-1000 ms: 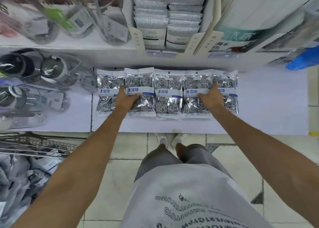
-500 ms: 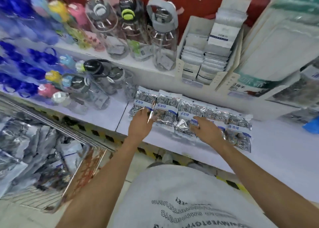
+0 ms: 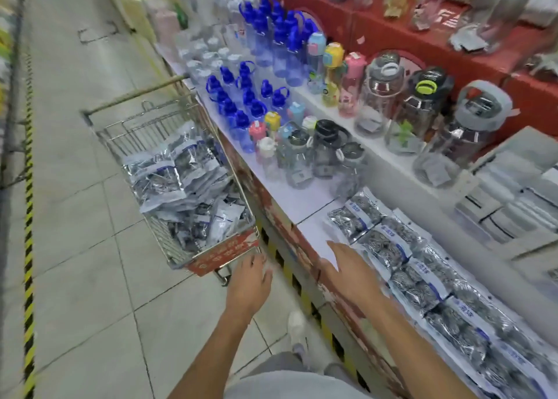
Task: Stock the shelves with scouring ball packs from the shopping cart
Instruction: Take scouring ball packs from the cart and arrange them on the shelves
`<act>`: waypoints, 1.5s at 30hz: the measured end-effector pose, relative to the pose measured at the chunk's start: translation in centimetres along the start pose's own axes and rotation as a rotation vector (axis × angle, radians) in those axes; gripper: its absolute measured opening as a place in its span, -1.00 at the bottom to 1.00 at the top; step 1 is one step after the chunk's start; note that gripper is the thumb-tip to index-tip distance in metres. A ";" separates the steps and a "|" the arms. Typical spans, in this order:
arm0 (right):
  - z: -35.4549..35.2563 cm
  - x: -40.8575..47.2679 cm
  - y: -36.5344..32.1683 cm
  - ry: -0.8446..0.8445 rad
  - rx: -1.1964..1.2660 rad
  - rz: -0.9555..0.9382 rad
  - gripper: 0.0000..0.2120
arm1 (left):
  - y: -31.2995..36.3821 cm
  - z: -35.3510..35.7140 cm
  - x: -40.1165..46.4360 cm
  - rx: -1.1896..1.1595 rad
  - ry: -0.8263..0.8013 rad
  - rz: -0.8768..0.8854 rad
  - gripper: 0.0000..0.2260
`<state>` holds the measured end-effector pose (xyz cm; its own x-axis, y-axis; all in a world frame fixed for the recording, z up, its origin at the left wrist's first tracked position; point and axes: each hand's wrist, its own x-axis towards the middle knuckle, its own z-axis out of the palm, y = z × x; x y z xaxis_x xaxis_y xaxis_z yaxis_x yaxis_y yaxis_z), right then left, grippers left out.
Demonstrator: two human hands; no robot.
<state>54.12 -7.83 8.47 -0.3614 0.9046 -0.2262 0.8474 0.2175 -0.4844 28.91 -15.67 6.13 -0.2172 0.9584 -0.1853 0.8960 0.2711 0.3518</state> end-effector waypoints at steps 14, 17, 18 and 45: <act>7.9 10.4 -17.2 -0.169 -0.101 -0.245 -0.50 | -17.5 -6.3 -0.7 -0.203 0.237 -0.405 -0.63; 9.7 12.5 -20.0 -0.189 -0.096 -0.256 -0.56 | -21.3 -8.1 0.9 -0.238 0.222 -0.406 -0.60; 10.3 13.1 -20.7 -0.192 -0.104 -0.241 -0.56 | -22.5 -8.6 1.5 -0.237 0.211 -0.404 -0.59; 12.6 52.5 -36.0 -0.287 0.281 0.110 -0.37 | -39.0 -17.0 33.4 -0.576 0.100 -0.670 -0.45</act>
<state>-0.27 27.24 3.41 -0.4021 0.7695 -0.4962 0.7621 -0.0191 -0.6472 -19.85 7.27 1.83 -0.6826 0.5784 -0.4466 0.2405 0.7549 0.6101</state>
